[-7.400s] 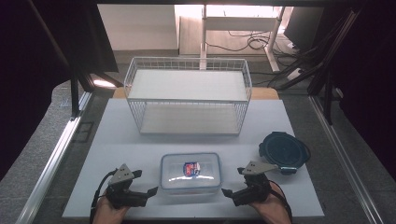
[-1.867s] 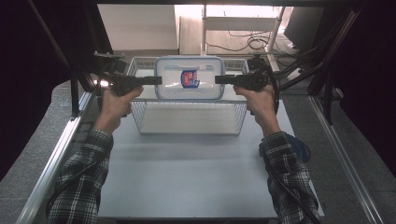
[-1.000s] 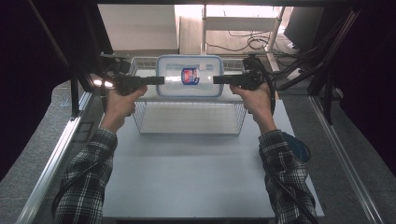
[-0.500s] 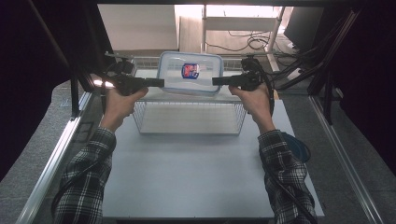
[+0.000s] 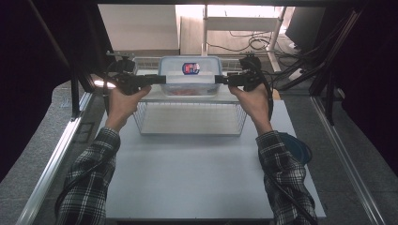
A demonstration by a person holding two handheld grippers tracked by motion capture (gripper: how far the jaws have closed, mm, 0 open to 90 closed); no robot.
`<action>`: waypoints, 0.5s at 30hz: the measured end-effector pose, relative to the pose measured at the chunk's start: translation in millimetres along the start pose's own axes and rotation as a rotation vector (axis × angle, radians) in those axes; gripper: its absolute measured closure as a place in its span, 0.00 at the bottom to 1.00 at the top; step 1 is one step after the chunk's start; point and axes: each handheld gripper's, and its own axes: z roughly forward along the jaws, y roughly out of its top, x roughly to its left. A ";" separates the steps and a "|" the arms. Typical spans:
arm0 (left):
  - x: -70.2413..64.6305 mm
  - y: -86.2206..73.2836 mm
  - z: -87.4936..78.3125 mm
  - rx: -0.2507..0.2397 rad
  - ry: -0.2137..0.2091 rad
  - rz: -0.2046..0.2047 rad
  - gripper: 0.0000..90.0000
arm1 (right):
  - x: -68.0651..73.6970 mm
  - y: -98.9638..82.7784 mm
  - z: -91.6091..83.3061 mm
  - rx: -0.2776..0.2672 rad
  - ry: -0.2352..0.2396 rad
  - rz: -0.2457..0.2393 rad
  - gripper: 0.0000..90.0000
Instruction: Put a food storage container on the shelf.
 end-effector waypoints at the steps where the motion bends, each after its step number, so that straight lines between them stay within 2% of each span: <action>1: -1.1 0.7 0.0 0.000 0.005 0.005 0.48 | -0.6 -0.1 -0.4 -0.005 0.022 0.003 0.50; 3: -2.5 2.0 -0.4 0.000 0.013 0.008 0.50 | -0.3 -0.3 -0.6 -0.005 0.037 0.006 0.52; 4: -2.6 2.5 -0.6 0.003 0.014 0.010 0.51 | 0.3 -0.9 -0.3 -0.002 0.059 0.012 0.53; 8: -4.1 3.6 -0.8 0.010 0.023 0.019 0.51 | 2.8 -1.6 -1.3 -0.002 0.048 0.004 0.53; 15: -6.5 2.1 -1.8 0.010 0.026 0.010 0.51 | 3.1 -1.6 -2.5 0.005 0.052 0.001 0.53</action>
